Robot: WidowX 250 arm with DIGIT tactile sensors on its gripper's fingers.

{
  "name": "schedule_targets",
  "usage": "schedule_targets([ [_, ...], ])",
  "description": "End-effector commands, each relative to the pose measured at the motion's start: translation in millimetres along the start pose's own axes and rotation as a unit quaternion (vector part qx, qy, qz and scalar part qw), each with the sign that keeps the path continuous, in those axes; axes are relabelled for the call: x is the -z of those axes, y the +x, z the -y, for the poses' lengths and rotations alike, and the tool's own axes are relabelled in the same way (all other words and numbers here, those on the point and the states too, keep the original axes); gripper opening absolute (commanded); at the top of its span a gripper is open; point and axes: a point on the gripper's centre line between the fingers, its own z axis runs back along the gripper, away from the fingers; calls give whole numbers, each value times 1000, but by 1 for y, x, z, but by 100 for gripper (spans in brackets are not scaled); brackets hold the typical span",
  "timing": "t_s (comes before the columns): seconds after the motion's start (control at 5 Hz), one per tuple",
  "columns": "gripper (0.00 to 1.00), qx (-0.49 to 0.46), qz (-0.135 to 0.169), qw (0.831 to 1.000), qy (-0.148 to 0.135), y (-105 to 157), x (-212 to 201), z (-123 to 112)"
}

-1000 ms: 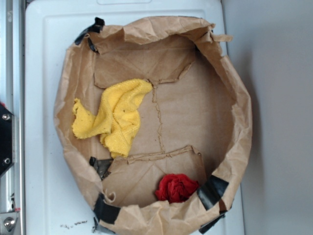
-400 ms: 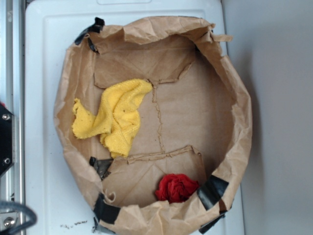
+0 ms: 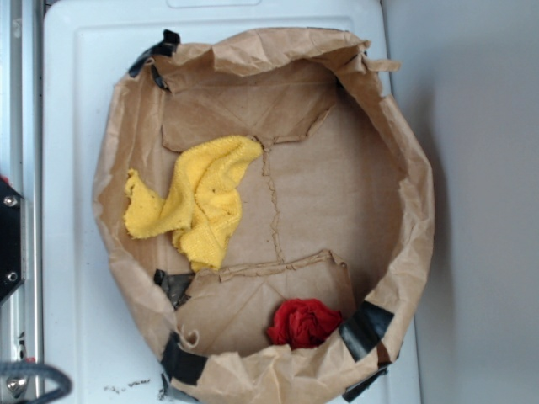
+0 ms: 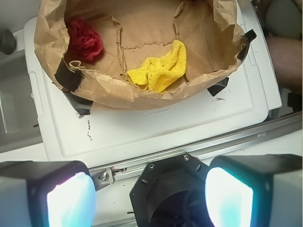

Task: Grab the red paper.

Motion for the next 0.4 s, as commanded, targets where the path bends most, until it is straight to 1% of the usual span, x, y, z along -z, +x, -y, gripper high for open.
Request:
schedule_targets([
  [0.0, 100, 1, 23, 999, -34, 0, -8, 7],
  [0.2, 100, -32, 27, 998, -47, 31, 0, 17],
])
